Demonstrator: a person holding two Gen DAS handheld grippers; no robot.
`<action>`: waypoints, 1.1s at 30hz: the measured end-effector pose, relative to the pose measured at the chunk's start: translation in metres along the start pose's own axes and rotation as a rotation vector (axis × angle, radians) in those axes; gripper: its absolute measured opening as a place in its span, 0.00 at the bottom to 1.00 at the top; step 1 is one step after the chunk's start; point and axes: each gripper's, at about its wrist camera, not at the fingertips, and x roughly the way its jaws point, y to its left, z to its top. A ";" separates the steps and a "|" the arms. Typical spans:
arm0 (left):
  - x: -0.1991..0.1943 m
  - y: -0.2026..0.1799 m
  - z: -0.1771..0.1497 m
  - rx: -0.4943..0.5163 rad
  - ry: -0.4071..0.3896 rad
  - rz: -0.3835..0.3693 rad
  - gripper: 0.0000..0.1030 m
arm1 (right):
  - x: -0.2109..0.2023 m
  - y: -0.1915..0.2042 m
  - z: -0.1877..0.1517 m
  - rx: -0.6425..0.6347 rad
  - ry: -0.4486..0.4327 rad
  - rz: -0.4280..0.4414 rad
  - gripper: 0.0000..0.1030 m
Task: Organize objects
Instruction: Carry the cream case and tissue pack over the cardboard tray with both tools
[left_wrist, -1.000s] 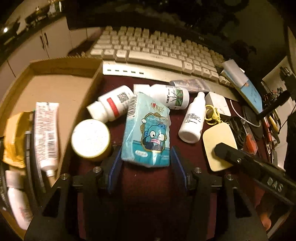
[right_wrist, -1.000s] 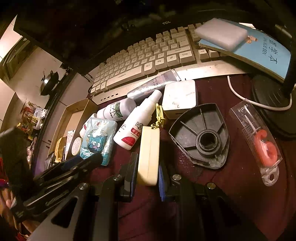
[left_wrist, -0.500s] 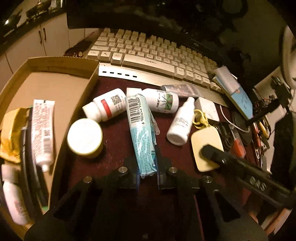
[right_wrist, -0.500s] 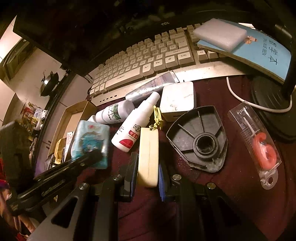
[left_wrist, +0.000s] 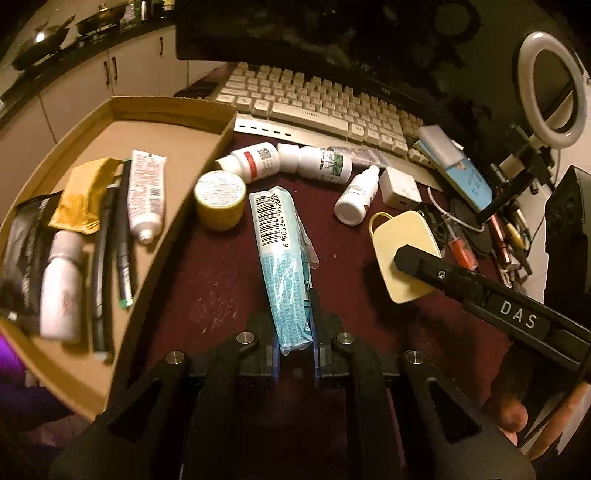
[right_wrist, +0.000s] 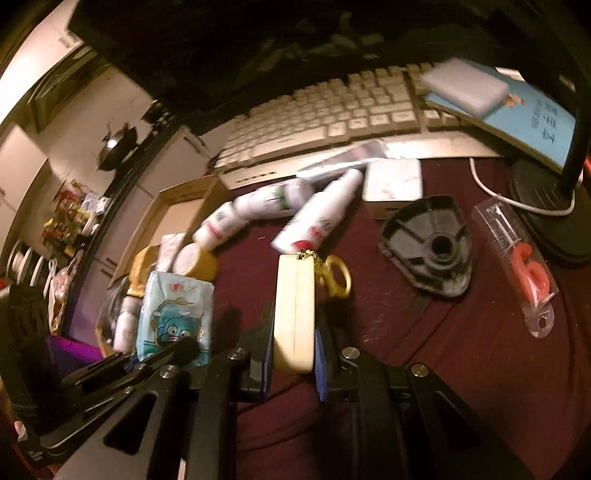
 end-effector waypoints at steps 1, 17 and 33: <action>-0.007 0.002 -0.002 -0.008 -0.012 -0.007 0.11 | -0.005 0.006 -0.002 -0.009 -0.006 0.018 0.16; -0.101 0.052 -0.013 -0.117 -0.162 -0.031 0.11 | -0.041 0.094 -0.019 -0.157 -0.057 0.148 0.16; -0.097 0.109 0.039 -0.160 -0.173 -0.036 0.11 | -0.009 0.144 0.013 -0.212 -0.042 0.180 0.16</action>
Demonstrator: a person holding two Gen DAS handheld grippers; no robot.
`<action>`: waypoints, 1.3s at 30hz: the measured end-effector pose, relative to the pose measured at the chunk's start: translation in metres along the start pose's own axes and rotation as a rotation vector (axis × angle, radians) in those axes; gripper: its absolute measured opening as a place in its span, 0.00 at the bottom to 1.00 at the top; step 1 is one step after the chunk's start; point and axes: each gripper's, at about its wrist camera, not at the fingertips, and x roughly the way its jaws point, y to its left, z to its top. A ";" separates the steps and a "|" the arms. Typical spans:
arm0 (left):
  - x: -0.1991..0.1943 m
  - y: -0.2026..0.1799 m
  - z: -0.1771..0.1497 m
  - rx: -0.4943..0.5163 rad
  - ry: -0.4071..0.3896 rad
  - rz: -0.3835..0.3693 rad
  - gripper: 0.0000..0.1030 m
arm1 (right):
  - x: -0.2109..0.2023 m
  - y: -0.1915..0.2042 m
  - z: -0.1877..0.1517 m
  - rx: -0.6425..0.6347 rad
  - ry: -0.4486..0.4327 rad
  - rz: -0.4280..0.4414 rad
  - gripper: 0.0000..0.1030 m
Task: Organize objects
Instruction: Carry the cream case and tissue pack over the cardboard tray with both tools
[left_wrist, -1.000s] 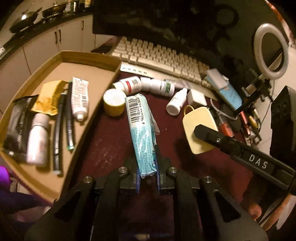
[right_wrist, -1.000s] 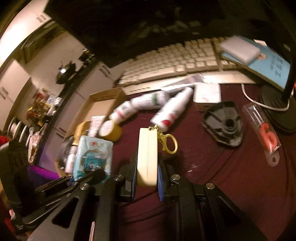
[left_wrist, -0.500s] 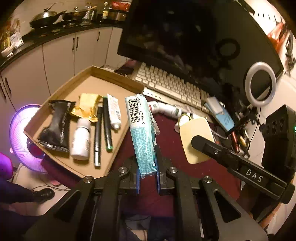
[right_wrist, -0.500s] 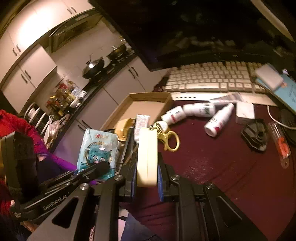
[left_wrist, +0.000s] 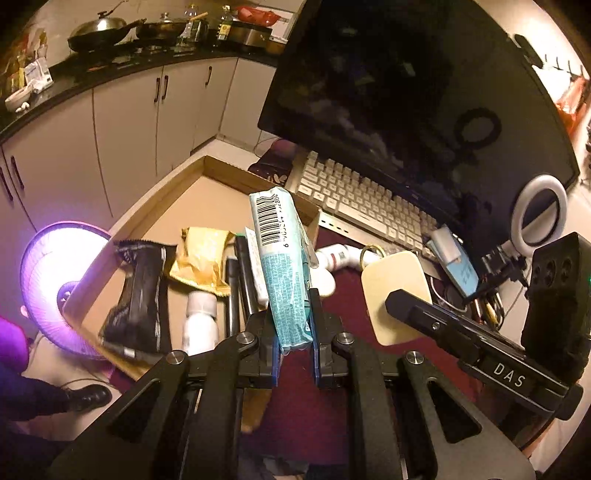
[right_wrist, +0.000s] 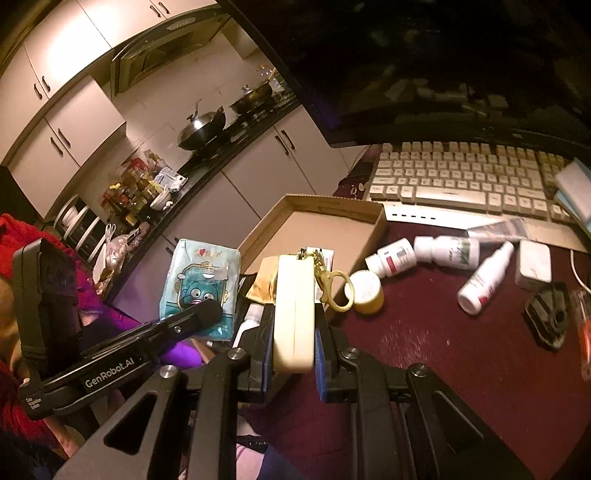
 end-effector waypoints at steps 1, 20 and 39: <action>0.004 0.003 0.004 0.001 0.004 0.002 0.11 | 0.004 0.000 0.003 0.002 0.002 -0.001 0.16; 0.115 0.046 0.084 -0.036 0.160 -0.056 0.11 | 0.108 -0.030 0.058 0.053 0.079 -0.045 0.16; 0.181 0.058 0.097 -0.022 0.263 -0.039 0.11 | 0.166 -0.053 0.065 0.097 0.134 -0.081 0.16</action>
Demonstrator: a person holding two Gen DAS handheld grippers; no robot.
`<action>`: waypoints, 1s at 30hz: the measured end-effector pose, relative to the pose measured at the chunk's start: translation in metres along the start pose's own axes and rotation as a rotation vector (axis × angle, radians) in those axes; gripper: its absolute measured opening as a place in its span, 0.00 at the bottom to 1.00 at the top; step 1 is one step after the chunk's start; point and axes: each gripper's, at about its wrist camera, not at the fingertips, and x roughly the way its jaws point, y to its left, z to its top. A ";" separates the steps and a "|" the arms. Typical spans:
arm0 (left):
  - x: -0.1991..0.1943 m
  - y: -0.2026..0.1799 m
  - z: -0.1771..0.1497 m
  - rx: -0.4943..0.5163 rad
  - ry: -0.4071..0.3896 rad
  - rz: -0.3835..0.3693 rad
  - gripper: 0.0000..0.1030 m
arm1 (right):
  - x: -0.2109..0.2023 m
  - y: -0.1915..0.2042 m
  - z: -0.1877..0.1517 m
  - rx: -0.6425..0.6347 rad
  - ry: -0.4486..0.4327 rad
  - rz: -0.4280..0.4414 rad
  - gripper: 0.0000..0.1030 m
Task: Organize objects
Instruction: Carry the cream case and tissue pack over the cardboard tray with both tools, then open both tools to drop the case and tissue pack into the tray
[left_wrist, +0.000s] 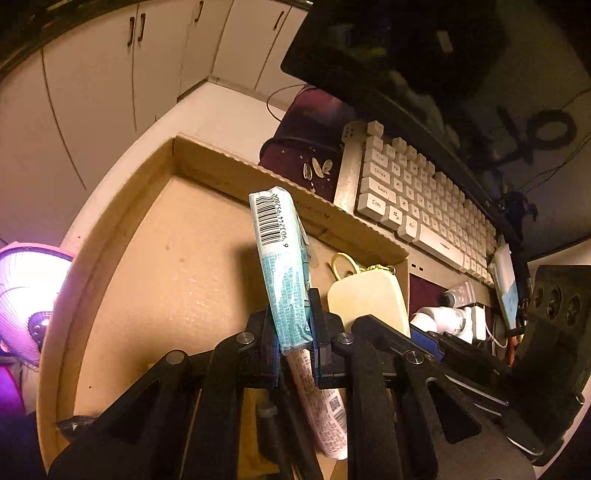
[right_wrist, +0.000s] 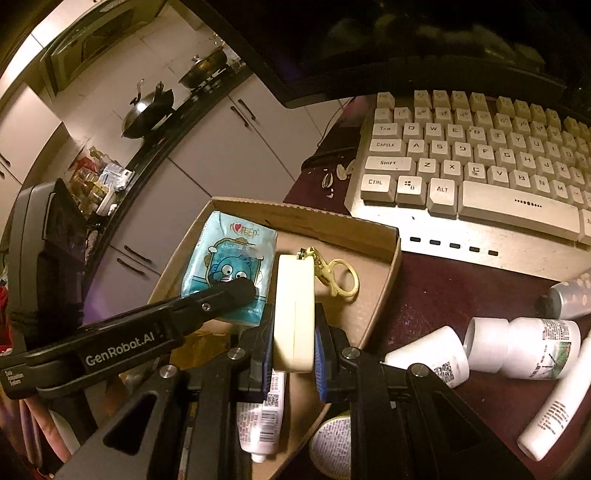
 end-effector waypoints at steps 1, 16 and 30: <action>0.001 0.001 0.000 -0.002 0.001 0.000 0.11 | 0.001 0.000 0.000 0.000 0.001 -0.001 0.16; -0.006 0.018 -0.001 -0.043 -0.036 0.055 0.41 | 0.002 0.004 0.001 -0.027 -0.038 -0.058 0.18; -0.104 -0.022 -0.091 -0.001 -0.307 0.046 0.44 | -0.083 0.007 -0.035 -0.122 -0.154 -0.066 0.43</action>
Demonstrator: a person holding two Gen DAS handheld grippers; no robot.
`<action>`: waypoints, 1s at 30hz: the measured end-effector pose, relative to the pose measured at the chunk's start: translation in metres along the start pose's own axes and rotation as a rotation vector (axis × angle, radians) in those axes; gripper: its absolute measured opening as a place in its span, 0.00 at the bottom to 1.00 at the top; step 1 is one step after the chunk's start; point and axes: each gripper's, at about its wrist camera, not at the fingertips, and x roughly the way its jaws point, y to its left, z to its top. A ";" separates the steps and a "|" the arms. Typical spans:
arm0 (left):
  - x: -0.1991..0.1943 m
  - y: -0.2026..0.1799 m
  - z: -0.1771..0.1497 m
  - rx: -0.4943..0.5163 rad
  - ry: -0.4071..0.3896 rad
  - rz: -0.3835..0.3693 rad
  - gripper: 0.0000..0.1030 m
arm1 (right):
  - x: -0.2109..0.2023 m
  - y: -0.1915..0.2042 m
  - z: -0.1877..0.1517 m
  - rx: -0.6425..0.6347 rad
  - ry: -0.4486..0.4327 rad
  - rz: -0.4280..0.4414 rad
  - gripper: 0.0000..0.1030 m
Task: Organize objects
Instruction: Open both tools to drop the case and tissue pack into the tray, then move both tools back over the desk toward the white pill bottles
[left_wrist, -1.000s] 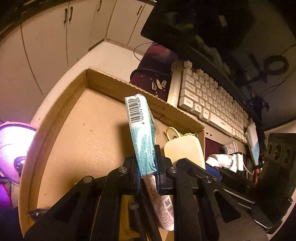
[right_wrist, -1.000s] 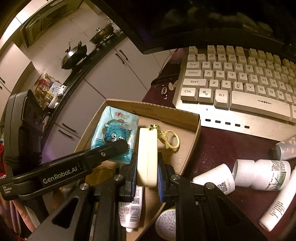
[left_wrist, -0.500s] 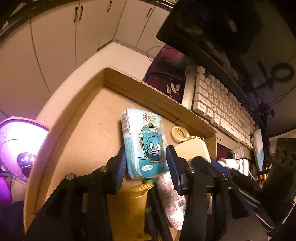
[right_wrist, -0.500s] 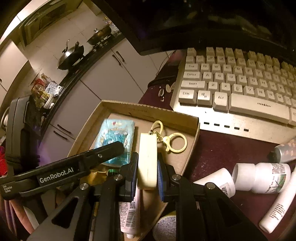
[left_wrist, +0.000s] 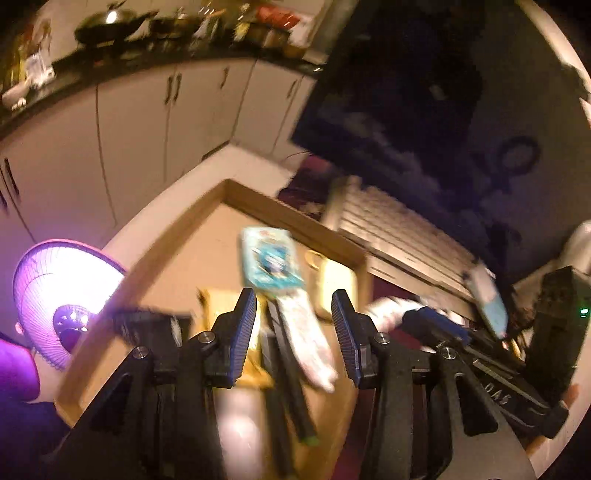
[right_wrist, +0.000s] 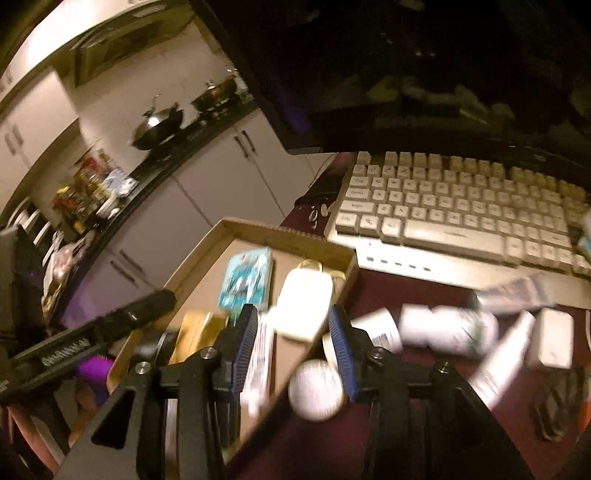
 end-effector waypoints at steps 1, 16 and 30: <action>-0.006 -0.007 -0.009 0.014 -0.003 -0.009 0.48 | -0.008 -0.001 -0.008 -0.012 -0.006 0.002 0.48; 0.034 -0.095 -0.092 0.102 0.203 0.038 0.53 | -0.091 -0.085 -0.121 0.040 0.050 -0.061 0.61; 0.084 -0.103 -0.072 0.110 0.224 0.173 0.53 | -0.099 -0.107 -0.132 0.041 0.053 -0.023 0.61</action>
